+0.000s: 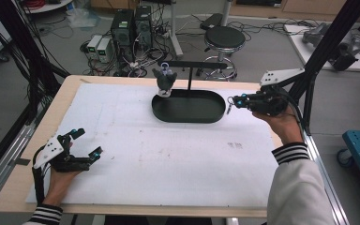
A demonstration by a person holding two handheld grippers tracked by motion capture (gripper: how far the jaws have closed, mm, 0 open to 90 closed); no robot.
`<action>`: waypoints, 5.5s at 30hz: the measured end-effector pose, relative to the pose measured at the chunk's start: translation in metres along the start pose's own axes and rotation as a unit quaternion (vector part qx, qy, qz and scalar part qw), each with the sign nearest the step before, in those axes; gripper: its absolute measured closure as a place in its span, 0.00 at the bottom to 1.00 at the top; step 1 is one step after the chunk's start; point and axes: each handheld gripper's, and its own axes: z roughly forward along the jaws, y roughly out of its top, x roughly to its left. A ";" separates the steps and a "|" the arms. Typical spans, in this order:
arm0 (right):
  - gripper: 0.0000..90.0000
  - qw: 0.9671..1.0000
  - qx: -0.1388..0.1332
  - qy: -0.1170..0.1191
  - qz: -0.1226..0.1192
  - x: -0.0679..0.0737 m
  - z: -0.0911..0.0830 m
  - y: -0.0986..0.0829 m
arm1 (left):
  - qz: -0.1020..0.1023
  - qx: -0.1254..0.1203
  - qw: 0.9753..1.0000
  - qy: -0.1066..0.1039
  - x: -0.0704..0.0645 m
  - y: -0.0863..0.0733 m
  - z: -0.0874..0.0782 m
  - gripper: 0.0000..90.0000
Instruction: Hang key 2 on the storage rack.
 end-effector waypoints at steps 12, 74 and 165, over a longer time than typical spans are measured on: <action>0.98 1.000 0.017 -0.014 0.002 -0.018 0.012 0.028 | -0.002 -0.001 1.000 0.001 0.000 0.000 0.000 0.02; 0.98 0.992 0.119 -0.038 0.012 -0.101 0.080 0.068 | 0.003 0.003 1.000 0.006 -0.001 0.000 0.000 0.02; 0.01 0.990 0.009 -0.136 0.040 -0.099 0.051 0.046 | 0.008 0.005 1.000 0.008 -0.002 0.000 0.001 0.02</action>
